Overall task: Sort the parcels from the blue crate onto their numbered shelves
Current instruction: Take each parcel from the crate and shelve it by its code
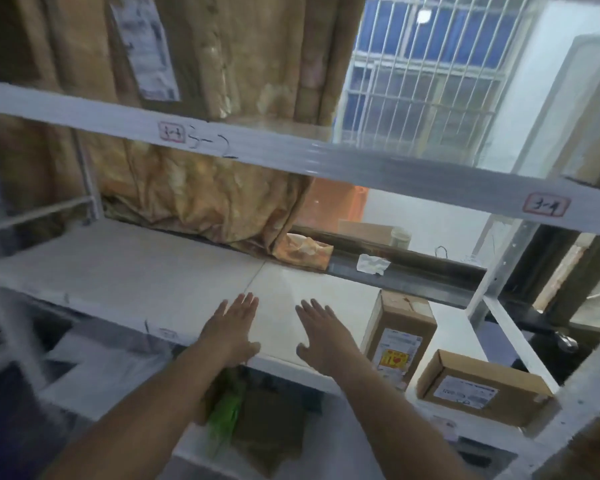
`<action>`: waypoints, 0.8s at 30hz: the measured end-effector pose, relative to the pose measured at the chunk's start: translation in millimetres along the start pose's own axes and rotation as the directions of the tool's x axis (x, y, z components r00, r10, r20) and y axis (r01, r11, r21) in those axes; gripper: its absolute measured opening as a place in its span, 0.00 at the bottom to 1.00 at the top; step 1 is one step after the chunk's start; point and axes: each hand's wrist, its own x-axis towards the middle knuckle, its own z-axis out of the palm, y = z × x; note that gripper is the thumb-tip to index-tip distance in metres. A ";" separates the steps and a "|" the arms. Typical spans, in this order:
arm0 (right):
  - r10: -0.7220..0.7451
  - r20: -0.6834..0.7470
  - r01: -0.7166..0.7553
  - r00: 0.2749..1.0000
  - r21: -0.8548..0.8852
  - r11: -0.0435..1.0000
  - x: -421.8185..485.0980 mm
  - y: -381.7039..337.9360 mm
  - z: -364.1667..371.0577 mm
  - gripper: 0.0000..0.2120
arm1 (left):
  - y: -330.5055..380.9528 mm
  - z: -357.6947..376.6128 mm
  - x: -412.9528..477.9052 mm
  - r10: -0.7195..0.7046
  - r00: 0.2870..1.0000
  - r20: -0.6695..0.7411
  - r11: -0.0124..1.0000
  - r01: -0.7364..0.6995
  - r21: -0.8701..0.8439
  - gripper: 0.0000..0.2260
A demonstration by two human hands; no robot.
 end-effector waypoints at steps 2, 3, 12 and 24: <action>-0.074 0.008 0.075 0.997 -0.068 0.995 26.4 -34.7 -33.6 0.33 | -39.2 -41.1 -16.4 -0.066 0.997 -0.026 0.998 0.066 -0.025 0.36; -0.101 0.009 0.102 0.995 -0.081 0.992 38.9 -54.4 -50.1 0.33 | -60.1 -60.5 -26.9 -0.094 0.995 -0.039 0.994 0.092 -0.051 0.35; -0.230 -0.012 0.230 0.973 -0.038 0.972 114.6 -290.2 -149.3 0.29 | -273.2 -188.7 -200.8 -0.399 0.897 -0.191 0.899 0.342 -0.273 0.36; -0.557 0.015 0.553 0.830 0.093 0.828 133.4 -607.3 -99.8 0.27 | -507.0 -180.5 -442.5 -0.703 0.685 -0.189 0.710 0.688 -0.147 0.34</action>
